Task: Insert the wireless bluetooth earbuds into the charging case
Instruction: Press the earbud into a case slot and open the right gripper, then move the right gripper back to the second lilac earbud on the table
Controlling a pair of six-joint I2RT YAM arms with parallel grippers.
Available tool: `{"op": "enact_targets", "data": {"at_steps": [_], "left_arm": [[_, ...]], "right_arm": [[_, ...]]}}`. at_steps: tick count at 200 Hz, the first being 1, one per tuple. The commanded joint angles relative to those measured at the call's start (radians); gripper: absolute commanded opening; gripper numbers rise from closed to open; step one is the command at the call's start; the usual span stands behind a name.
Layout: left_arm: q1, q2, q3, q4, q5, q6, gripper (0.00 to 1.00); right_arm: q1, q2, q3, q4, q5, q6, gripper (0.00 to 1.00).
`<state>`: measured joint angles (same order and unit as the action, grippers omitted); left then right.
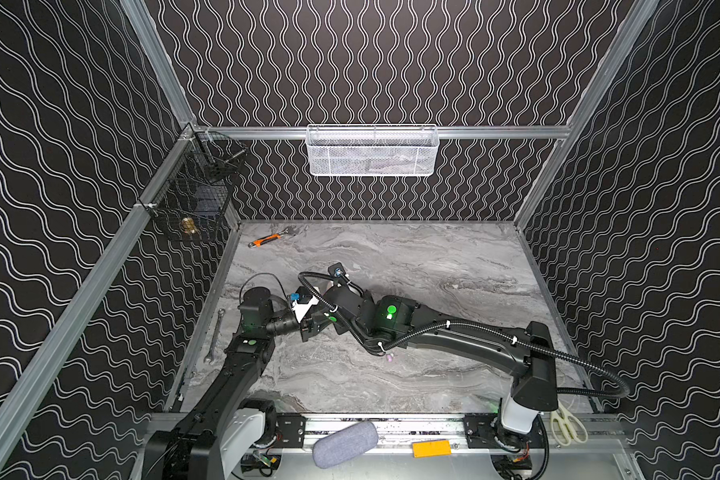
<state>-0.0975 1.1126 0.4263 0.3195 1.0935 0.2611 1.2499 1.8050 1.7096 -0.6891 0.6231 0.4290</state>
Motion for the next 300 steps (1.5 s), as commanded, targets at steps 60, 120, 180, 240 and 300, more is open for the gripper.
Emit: {"op": "enact_targets", "data": {"at_steps": [60,120,180,240,300], "left_arm": [[0.001,-0.005,-0.003,0.059,-0.044,-0.038,0.31],[0.001,-0.011,-0.007,0.075,-0.044,-0.049,0.31],[0.001,-0.008,-0.011,0.085,-0.041,-0.056,0.31],[0.001,0.004,-0.011,0.084,-0.02,-0.066,0.31],[0.002,0.016,-0.003,0.084,0.031,-0.106,0.31]], "right_arm": [[0.001,0.025,0.032,-0.05,0.018,0.023,0.2],[0.001,0.043,0.064,-0.071,-0.005,0.025,0.2],[0.0,-0.063,-0.01,-0.02,0.03,0.033,0.33],[-0.054,-0.228,-0.225,0.014,-0.096,0.101,0.46],[-0.117,-0.312,-0.5,0.024,-0.31,0.164,0.45]]}}
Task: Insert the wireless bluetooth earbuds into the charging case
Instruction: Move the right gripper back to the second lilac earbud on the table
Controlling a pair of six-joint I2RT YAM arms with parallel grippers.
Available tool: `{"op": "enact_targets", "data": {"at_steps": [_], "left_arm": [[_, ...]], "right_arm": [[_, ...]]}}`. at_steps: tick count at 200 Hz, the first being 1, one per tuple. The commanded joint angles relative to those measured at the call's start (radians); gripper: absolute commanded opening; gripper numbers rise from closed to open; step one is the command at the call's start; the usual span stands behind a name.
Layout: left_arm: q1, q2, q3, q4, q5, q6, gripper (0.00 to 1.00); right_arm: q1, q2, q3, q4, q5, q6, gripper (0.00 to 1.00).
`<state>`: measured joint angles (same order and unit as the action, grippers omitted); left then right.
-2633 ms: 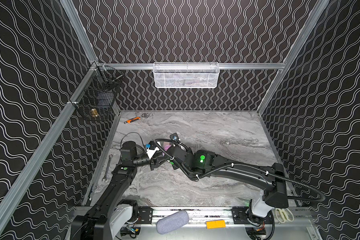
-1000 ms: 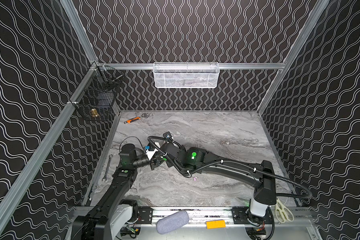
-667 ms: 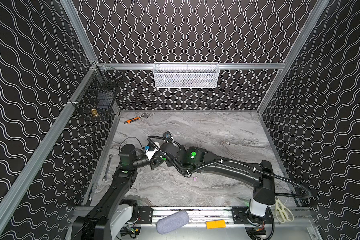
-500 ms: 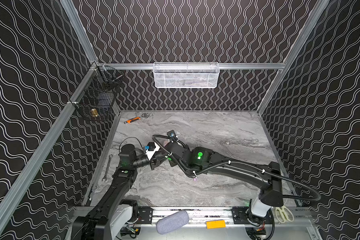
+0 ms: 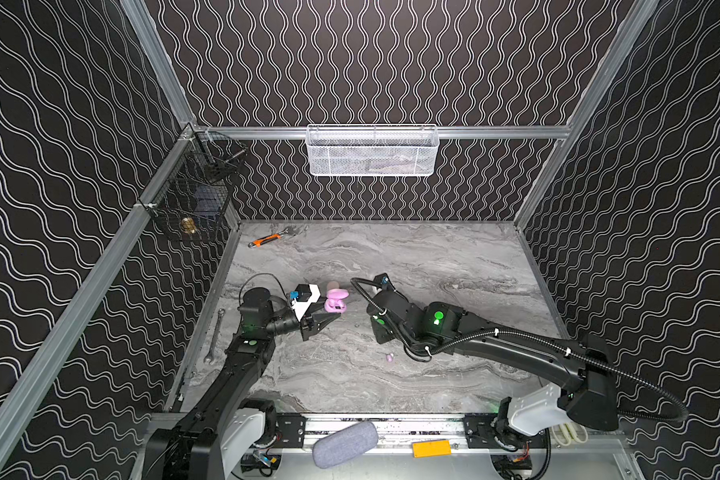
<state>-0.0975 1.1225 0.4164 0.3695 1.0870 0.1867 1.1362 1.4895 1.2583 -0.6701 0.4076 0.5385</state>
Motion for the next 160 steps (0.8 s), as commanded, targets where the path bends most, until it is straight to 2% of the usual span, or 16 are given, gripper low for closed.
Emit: {"op": "enact_targets", "data": {"at_steps": [1,64,160], "left_arm": [[0.001,0.006,0.007,0.034,0.038,-0.032,0.31],[0.002,0.0,-0.004,0.036,0.038,-0.04,0.31],[0.002,0.01,-0.002,0.036,0.022,-0.039,0.32]], "right_arm": [[-0.004,0.005,-0.052,0.004,-0.096,0.055,0.45],[-0.006,0.054,-0.222,0.102,-0.191,0.122,0.33],[0.02,0.176,-0.24,0.098,-0.17,0.153,0.33]]}}
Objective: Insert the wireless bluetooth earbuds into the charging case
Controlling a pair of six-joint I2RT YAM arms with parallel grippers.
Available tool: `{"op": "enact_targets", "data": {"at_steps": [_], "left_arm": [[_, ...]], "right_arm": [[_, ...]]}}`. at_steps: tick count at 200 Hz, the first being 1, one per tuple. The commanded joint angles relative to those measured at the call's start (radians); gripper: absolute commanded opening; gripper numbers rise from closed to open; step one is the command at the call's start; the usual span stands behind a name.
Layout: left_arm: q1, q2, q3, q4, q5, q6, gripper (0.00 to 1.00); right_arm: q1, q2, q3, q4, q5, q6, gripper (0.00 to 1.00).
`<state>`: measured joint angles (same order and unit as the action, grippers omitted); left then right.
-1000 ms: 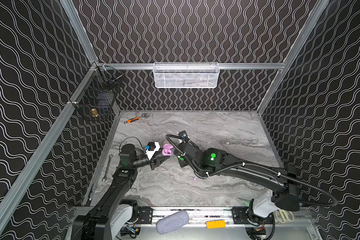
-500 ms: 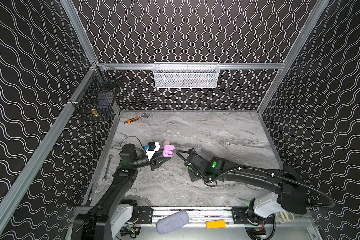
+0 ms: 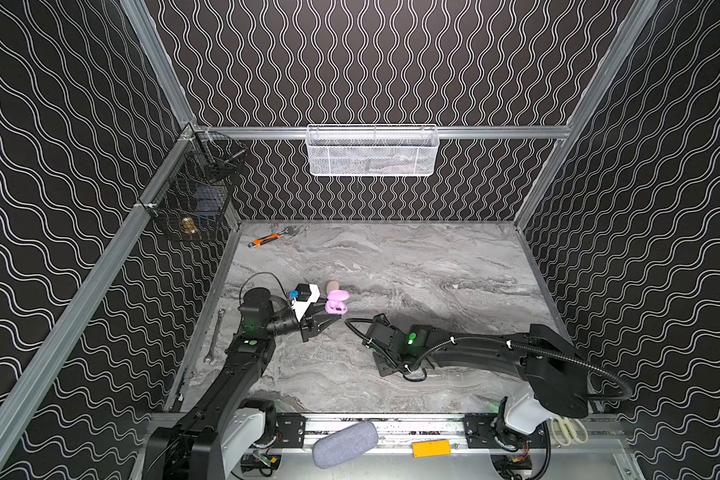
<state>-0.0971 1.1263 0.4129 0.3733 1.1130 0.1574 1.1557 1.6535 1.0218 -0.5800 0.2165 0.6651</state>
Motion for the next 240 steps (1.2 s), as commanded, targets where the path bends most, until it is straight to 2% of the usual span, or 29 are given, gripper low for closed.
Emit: {"op": "enact_targets", "data": {"at_steps": [1,130,240], "left_arm": [[0.002,0.006,0.002,0.032,-0.004,-0.01,0.32],[0.006,0.01,0.003,0.03,-0.016,-0.012,0.33],[0.008,0.008,0.006,0.023,-0.022,-0.009,0.33]], "right_arm": [[0.001,0.013,-0.003,0.008,0.022,0.026,0.33],[-0.004,0.119,0.057,-0.019,0.116,0.009,0.3],[-0.007,0.124,0.036,-0.041,0.146,0.019,0.27]]}}
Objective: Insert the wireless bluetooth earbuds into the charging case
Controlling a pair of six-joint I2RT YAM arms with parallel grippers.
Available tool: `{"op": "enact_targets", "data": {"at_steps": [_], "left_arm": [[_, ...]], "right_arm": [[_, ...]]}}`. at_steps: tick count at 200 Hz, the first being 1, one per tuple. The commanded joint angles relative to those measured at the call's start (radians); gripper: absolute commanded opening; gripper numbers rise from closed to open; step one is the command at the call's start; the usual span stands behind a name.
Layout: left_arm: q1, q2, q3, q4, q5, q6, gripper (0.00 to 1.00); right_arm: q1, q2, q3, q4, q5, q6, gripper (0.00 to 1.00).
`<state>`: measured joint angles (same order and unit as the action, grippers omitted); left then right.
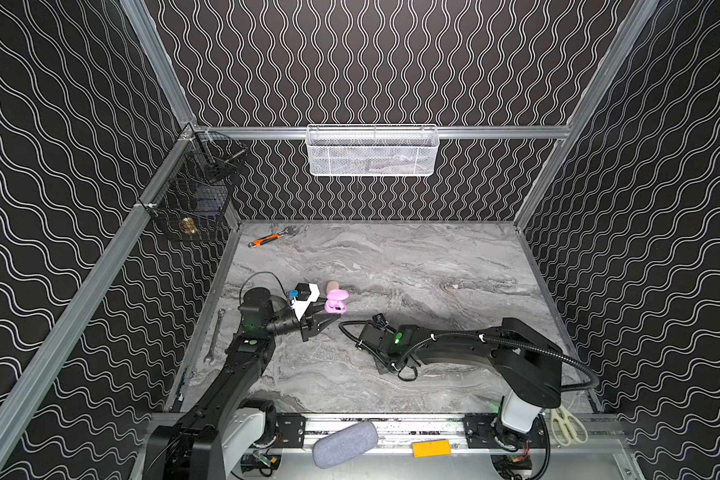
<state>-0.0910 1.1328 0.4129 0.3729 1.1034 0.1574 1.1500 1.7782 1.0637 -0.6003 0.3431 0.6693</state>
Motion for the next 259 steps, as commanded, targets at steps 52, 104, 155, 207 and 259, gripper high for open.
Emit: {"op": "enact_targets", "data": {"at_steps": [52,104,155,207,259], "left_arm": [[0.002,0.002,0.006,0.022,-0.014,-0.007,0.33],[0.002,0.001,0.004,0.02,-0.013,-0.007,0.33],[0.003,0.002,0.005,0.018,0.013,-0.009,0.34],[0.003,-0.001,0.004,0.018,0.018,-0.008,0.34],[0.002,-0.002,0.004,0.017,0.019,-0.009,0.34]], "right_arm": [[-0.01,-0.045,-0.045,-0.001,-0.002,0.02,0.18],[-0.045,-0.157,-0.143,0.086,-0.06,-0.002,0.17],[-0.179,-0.376,-0.336,0.312,-0.333,-0.094,0.18],[-0.314,-0.408,-0.476,0.5,-0.766,-0.157,0.2],[-0.353,-0.342,-0.468,0.472,-0.793,-0.184,0.19]]}}
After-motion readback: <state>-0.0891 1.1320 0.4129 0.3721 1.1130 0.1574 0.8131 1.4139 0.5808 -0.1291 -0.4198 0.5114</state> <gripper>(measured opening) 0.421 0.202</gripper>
